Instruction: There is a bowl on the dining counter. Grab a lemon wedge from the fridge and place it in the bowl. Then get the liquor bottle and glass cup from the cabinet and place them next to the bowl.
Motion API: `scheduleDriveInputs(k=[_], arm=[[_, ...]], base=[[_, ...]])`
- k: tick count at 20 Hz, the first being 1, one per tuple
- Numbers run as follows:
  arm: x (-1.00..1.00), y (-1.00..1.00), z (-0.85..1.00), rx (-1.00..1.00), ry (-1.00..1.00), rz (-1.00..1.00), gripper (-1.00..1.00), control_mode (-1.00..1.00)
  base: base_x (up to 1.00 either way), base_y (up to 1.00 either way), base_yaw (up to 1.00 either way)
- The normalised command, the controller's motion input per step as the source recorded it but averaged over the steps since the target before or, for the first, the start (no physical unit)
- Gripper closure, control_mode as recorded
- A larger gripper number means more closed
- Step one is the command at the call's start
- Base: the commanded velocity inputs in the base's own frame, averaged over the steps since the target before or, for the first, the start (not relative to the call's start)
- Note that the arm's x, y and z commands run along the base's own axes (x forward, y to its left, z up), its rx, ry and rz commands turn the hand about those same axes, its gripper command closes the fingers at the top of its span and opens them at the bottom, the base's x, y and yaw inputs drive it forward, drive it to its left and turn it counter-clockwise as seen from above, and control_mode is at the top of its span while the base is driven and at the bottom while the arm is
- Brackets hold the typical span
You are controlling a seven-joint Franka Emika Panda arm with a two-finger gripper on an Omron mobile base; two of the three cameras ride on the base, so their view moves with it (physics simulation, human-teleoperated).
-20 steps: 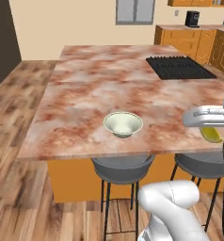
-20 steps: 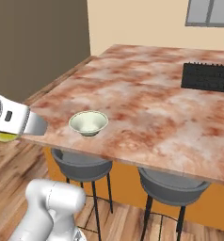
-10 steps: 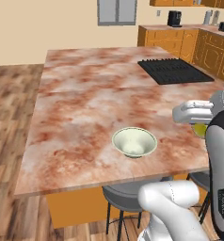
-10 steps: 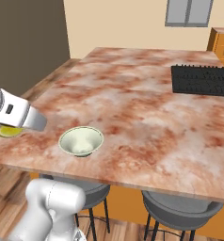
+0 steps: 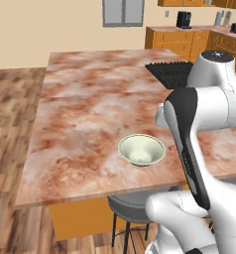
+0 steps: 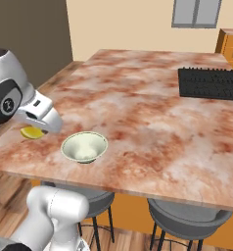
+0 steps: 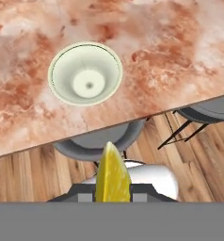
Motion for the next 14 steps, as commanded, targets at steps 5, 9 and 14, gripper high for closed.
scheduleDriveInputs(k=[5, 9, 14], arm=[[0.42, 0.06, -0.58, 0.00, 0.15, -0.04, 1.00, -1.00], [0.35, 0.00, -0.48, 0.00, 0.01, 0.00, 1.00, -1.00], [0.25, 0.00, -0.44, 0.00, 0.00, 0.00, 1.00, -1.00]], base=[[0.00, 0.00, 0.00], [0.00, 0.00, 0.00], [0.00, 0.00, 0.00]])
